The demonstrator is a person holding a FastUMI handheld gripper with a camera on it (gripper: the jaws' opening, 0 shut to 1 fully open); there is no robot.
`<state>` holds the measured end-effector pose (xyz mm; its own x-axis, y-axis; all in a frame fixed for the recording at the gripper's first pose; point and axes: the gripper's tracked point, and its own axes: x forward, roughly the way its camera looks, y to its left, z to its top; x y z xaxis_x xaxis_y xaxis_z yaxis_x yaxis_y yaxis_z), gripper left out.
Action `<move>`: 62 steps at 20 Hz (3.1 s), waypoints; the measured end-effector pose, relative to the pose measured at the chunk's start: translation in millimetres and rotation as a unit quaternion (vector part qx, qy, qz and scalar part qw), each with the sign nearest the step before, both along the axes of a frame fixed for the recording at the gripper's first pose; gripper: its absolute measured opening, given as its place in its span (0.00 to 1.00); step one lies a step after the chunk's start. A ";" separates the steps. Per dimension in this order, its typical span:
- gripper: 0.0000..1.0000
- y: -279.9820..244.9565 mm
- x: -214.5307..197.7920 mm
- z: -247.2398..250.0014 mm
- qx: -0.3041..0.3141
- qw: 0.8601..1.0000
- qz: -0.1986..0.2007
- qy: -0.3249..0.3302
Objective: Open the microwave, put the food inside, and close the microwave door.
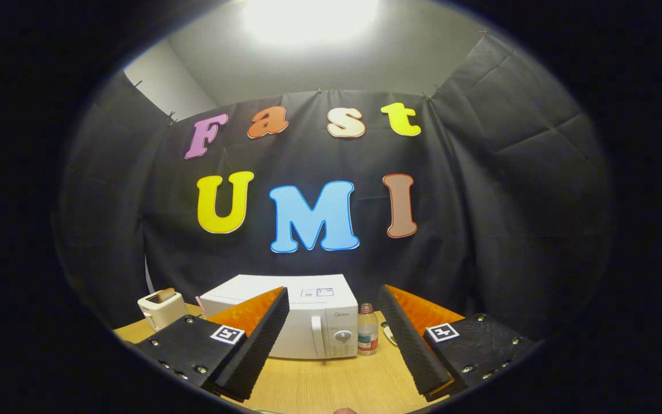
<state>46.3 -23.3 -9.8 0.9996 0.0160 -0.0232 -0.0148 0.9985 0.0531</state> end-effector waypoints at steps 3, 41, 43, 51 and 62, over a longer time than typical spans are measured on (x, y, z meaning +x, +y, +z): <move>0.99 -0.7 15.5 -10.9 0.002 1.000 0.009 0.010; 0.64 44.0 186.8 -254.3 -0.078 0.969 0.083 0.220; 0.64 47.8 184.7 -255.9 -0.073 0.969 0.088 0.221; 0.12 56.0 186.2 -258.7 -0.076 0.968 0.086 0.223; 0.06 70.2 109.9 -252.8 -0.094 0.961 0.132 0.223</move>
